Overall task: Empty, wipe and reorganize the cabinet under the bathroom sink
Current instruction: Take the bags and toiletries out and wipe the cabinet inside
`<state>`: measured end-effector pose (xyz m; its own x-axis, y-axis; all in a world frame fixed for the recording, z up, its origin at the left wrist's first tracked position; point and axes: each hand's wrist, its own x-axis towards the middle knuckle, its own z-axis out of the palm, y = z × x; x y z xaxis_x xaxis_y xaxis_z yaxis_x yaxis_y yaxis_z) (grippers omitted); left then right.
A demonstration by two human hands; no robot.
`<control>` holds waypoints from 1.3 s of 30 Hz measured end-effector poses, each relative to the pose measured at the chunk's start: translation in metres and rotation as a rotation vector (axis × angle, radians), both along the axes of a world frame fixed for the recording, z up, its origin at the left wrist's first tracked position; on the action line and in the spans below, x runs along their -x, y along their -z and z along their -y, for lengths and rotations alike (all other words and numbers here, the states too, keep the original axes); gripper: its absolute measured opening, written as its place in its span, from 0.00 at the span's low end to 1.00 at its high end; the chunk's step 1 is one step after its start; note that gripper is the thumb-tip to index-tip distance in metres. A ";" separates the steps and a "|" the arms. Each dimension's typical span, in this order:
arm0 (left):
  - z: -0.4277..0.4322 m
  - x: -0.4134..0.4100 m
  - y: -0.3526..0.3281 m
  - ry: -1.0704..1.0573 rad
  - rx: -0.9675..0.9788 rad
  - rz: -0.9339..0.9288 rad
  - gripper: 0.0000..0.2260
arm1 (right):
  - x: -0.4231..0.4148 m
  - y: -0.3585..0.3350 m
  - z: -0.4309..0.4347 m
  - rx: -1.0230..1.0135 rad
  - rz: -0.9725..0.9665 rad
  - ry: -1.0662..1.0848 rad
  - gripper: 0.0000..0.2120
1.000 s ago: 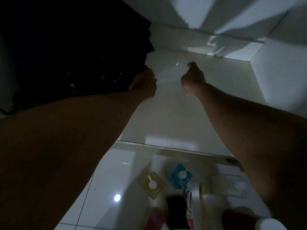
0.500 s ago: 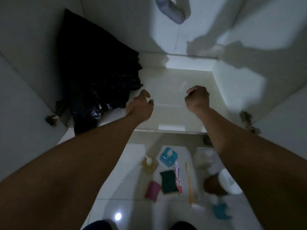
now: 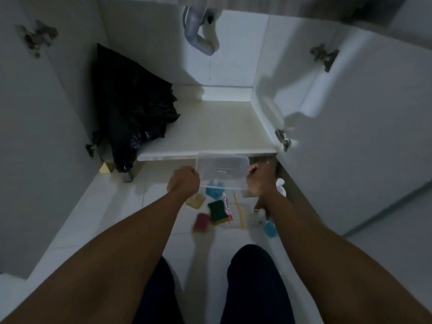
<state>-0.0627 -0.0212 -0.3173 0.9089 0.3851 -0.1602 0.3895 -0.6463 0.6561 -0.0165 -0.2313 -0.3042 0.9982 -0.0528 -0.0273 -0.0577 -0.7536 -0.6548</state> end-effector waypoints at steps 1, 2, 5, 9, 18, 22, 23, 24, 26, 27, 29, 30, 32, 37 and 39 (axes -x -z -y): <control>0.004 0.008 0.007 -0.004 0.016 -0.028 0.11 | 0.010 0.011 0.005 -0.005 -0.035 0.007 0.10; 0.008 0.015 0.015 0.000 0.016 -0.053 0.10 | 0.019 0.021 0.010 -0.006 -0.074 0.008 0.11; 0.020 0.031 0.042 0.042 0.006 -0.111 0.09 | 0.043 0.051 0.026 -0.003 -0.174 0.062 0.11; 0.041 0.043 0.082 0.056 0.042 -0.232 0.14 | 0.059 0.094 0.045 -0.061 -0.264 0.065 0.11; 0.063 0.042 0.164 0.171 0.089 -0.549 0.20 | 0.053 0.164 0.066 0.015 -0.523 -0.003 0.15; 0.067 0.033 0.189 0.215 0.100 -0.662 0.22 | 0.047 0.187 0.069 0.096 -0.598 -0.073 0.16; 0.068 0.032 0.194 0.226 0.097 -0.687 0.23 | 0.044 0.193 0.068 0.108 -0.603 -0.073 0.16; 0.068 0.029 0.199 0.230 0.097 -0.706 0.24 | 0.041 0.197 0.067 0.111 -0.620 -0.062 0.15; 0.070 0.026 0.204 0.228 0.102 -0.735 0.24 | 0.035 0.205 0.066 0.125 -0.661 -0.040 0.14; 0.071 0.024 0.207 0.229 0.105 -0.742 0.24 | 0.033 0.207 0.066 0.137 -0.672 -0.042 0.13; 0.073 0.022 0.209 0.234 0.121 -0.751 0.24 | 0.029 0.211 0.068 0.158 -0.681 -0.045 0.12; 0.073 0.021 0.210 0.237 0.130 -0.751 0.24 | 0.028 0.211 0.069 0.164 -0.682 -0.044 0.13; 0.073 0.020 0.212 0.245 0.137 -0.760 0.25 | 0.026 0.211 0.070 0.178 -0.678 -0.045 0.13; 0.071 0.021 0.202 0.241 0.132 -0.756 0.26 | 0.028 0.199 0.067 0.201 -0.628 -0.059 0.11; 0.069 0.021 0.193 0.231 0.125 -0.733 0.25 | 0.028 0.189 0.064 0.195 -0.579 -0.067 0.12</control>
